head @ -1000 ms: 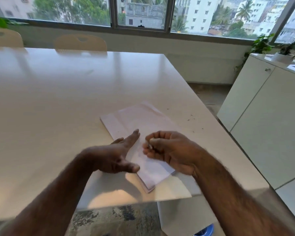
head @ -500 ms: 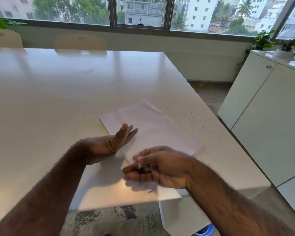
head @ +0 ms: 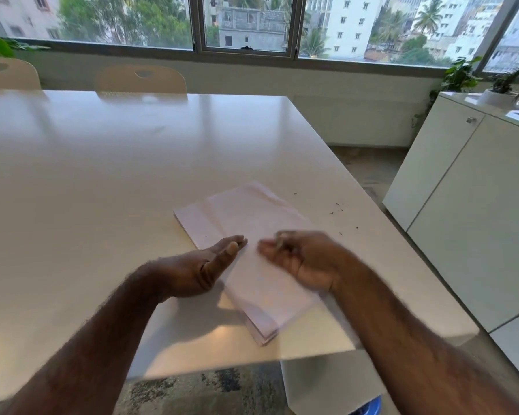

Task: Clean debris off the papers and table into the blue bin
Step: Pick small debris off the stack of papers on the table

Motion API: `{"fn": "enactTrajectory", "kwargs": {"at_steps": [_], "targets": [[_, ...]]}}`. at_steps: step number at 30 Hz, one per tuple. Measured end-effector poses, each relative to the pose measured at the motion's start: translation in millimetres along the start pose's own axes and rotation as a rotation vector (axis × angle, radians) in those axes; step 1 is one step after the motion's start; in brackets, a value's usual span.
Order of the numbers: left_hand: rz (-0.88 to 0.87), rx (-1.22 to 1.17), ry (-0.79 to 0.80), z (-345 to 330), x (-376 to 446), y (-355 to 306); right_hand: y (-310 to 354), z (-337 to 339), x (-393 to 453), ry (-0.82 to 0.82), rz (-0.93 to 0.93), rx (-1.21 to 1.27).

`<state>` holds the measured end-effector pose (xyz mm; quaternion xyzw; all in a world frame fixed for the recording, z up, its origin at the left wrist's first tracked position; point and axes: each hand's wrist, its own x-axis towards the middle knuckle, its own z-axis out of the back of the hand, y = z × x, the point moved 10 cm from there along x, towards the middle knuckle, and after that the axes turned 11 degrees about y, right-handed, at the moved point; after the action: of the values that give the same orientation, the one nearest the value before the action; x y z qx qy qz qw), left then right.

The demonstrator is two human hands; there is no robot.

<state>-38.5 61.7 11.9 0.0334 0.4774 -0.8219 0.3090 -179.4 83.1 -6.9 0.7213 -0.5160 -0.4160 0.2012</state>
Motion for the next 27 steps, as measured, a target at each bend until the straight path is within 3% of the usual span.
{"fn": "enactTrajectory", "kwargs": {"at_steps": [2, 4, 6, 9, 11, 13, 14, 17, 19, 20, 23, 24, 27], "targets": [[0.016, 0.111, 0.017, -4, 1, -1, 51, 50, 10, -0.282, 0.286, 0.069], [0.027, 0.227, 0.018, -9, 1, 0, 78, 71, 6, -0.453, 0.431, -0.045], [0.012, 0.328, -0.049, -14, -1, -1, 70, 53, 5, -0.352, 0.38, -0.112], [0.017, 0.474, -0.13, -20, -3, -1, 18, 2, 7, -0.027, 0.056, -0.163], [0.04, 0.504, -0.142, -20, -1, 2, 24, 14, 12, -0.142, 0.086, -0.193], [0.056, 0.519, -0.162, -20, 0, 2, 64, 43, 10, -0.449, 0.318, -0.272], [0.062, 0.523, -0.165, -20, 0, 2, 73, 43, 9, -0.483, 0.382, -0.249], [0.076, 0.516, -0.162, -18, -2, 2, 44, 2, 20, -0.188, 0.21, -0.25], [0.092, 0.514, -0.149, -17, -1, 3, 18, -12, 22, -0.098, 0.07, -0.302], [0.091, 0.515, -0.147, -17, -1, 3, 19, -10, 23, -0.114, 0.088, -0.276], [0.077, 0.504, -0.143, -20, 0, 2, 68, 32, 31, -0.425, 0.376, -0.357], [0.081, 0.501, -0.143, -20, -1, 2, 73, 32, 35, -0.433, 0.389, -0.388], [0.09, 0.521, -0.147, -18, -3, 0, 47, -29, 53, -0.047, 0.234, -0.41]]}}
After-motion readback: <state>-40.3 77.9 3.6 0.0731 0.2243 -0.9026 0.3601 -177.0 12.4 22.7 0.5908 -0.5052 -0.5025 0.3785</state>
